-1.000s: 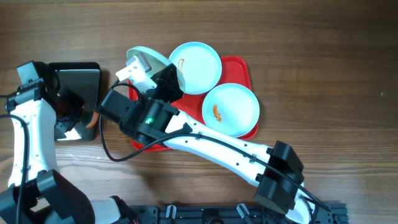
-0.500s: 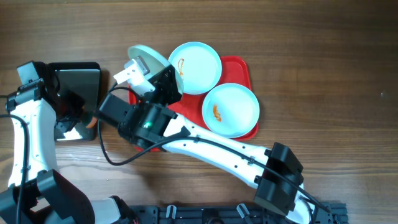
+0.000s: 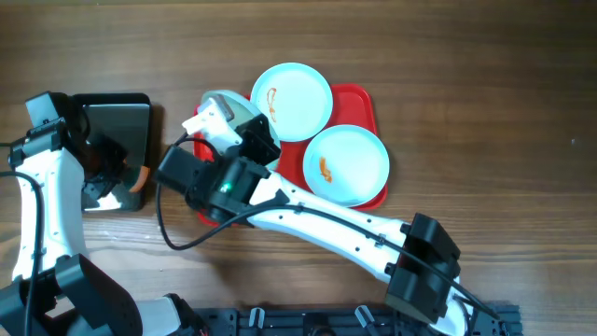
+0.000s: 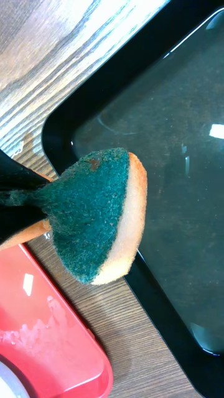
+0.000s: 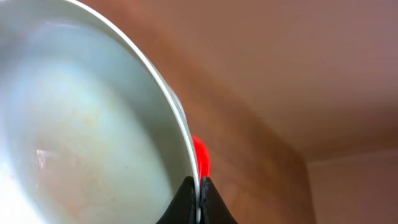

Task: Clean dirty plates on tray and stack at the side
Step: 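Lift the cleaned left plate off the red tray with the right gripper, then carry the plate right and set it on the table, right gripper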

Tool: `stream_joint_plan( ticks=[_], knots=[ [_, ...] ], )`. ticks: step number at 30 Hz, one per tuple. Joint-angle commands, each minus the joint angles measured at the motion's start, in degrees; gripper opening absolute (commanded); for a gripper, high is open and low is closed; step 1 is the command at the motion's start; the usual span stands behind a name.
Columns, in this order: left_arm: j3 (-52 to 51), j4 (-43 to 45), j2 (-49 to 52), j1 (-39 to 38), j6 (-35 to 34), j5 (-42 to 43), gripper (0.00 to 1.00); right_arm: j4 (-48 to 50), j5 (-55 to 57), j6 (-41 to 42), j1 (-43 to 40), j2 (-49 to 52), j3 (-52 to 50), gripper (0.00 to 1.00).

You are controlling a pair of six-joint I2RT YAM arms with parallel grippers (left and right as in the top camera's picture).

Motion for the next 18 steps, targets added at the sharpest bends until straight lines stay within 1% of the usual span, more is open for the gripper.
stream_joint_plan(
  ticks=[1, 3, 4, 5, 7, 8, 10, 13, 16, 18],
  knots=[
    [0.94, 0.15, -1.09, 0.24, 0.70, 0.68, 0.04, -6.25, 0.98, 17.77, -1.60, -3.23, 0.37, 0.04],
    [0.94, 0.22, -1.09, 0.24, 0.70, 0.68, 0.04, -7.26, -4.35, 24.41, -1.62, -6.12, 0.94, 0.04],
    [0.94, 0.28, -1.09, 0.24, 0.70, 0.68, 0.04, -5.81, -9.14, 25.03, -1.75, -7.23, 0.94, 0.04],
    [0.94, 0.37, -1.09, 0.24, 0.70, 0.68, 0.04, -3.65, -13.53, 21.40, -1.97, -7.65, 0.94, 0.04],
    [0.94, 0.37, -1.09, 0.24, 0.70, 0.68, 0.04, -0.85, -21.24, 10.91, -3.19, -7.39, 0.90, 0.04],
    [0.94, 0.33, -1.09, 0.24, 0.70, 0.68, 0.04, -1.38, -25.35, 9.31, -4.48, -7.32, 0.90, 0.04],
    [0.94, 0.20, -1.09, 0.22, 0.70, 0.70, 0.04, -2.60, -29.09, 11.72, -6.05, -7.87, 1.05, 0.04],
    [0.94, 0.17, -1.09, 0.22, 0.70, 0.68, 0.04, -4.00, -34.42, 20.22, -9.55, -11.43, 1.38, 0.04],
    [0.94, 0.15, -1.09, 0.22, 0.70, 0.68, 0.04, -3.30, -41.77, 22.93, -15.08, -17.14, 1.38, 0.04],
    [0.94, 0.15, -1.09, 0.22, 0.70, 0.70, 0.04, -3.19, -46.47, 22.93, -20.81, -20.94, 1.38, 0.04]
  ],
)
